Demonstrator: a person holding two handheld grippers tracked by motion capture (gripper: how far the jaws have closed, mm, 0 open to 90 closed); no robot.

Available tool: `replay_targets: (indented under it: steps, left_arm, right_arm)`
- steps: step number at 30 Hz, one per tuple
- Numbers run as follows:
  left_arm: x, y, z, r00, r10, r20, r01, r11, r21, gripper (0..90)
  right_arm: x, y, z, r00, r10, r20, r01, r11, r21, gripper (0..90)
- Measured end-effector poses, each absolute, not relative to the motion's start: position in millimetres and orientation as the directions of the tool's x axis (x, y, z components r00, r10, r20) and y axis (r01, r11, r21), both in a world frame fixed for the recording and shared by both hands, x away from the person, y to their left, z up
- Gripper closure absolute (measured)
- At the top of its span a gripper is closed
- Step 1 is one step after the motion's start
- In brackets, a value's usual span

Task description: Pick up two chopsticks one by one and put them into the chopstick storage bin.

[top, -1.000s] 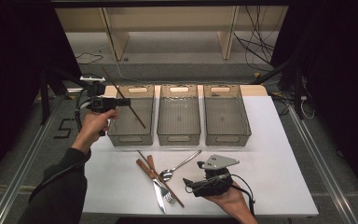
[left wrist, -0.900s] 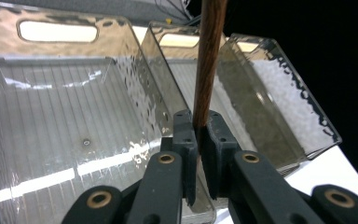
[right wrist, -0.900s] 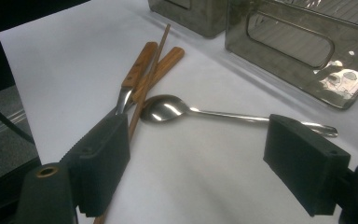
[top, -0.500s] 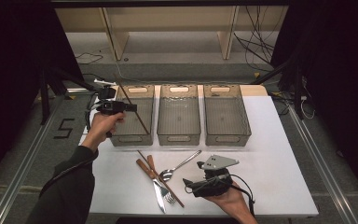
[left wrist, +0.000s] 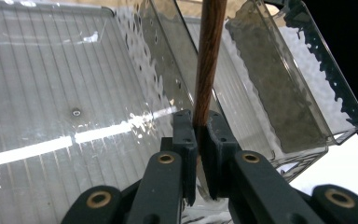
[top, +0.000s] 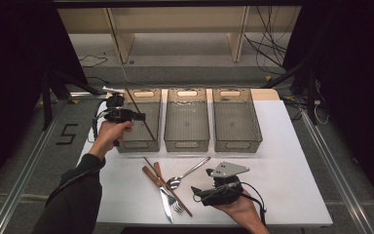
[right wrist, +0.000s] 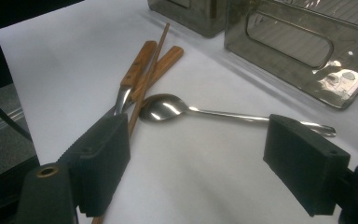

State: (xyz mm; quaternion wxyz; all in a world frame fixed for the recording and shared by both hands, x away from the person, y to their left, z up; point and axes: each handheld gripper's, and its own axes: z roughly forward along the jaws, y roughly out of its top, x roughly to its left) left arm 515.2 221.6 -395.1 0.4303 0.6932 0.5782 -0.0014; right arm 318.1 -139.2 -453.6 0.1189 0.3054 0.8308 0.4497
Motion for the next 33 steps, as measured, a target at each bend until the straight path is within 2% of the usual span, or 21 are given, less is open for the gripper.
replay_targets:
  steps: [19, 22, 25, 27, 30, 33]
  left_arm:
    - [521, 214, -404, 0.301, 0.818, -0.491, 0.833, 0.026, 0.553, 82.9]
    - [523, 211, -404, 0.279, 0.838, -0.469, 0.843, 0.021, 0.538, 68.0]
    - [523, 208, -402, 0.259, 0.873, -0.414, 0.838, 0.010, 0.545, 39.0]
    - [524, 206, -401, 0.248, 0.881, -0.404, 0.841, 0.012, 0.541, 27.7]
    - [525, 206, -401, 0.246, 0.893, -0.377, 0.843, -0.005, 0.538, 17.9]
    - [523, 206, -401, 0.251, 0.894, -0.370, 0.842, -0.013, 0.540, 16.8]
  right_arm:
    - [318, -140, -452, -0.784, 0.616, 0.082, 0.404, 0.406, 0.820, 23.4]
    - [318, -140, -452, -0.784, 0.615, 0.081, 0.402, 0.405, 0.821, 23.4]
    - [318, -140, -452, -0.785, 0.614, 0.081, 0.401, 0.405, 0.822, 23.4]
    - [318, -140, -452, -0.785, 0.614, 0.081, 0.400, 0.403, 0.823, 23.5]
    - [318, -140, -452, -0.785, 0.614, 0.082, 0.400, 0.402, 0.823, 23.5]
    - [318, -140, -451, -0.786, 0.613, 0.078, 0.397, 0.404, 0.824, 23.5]
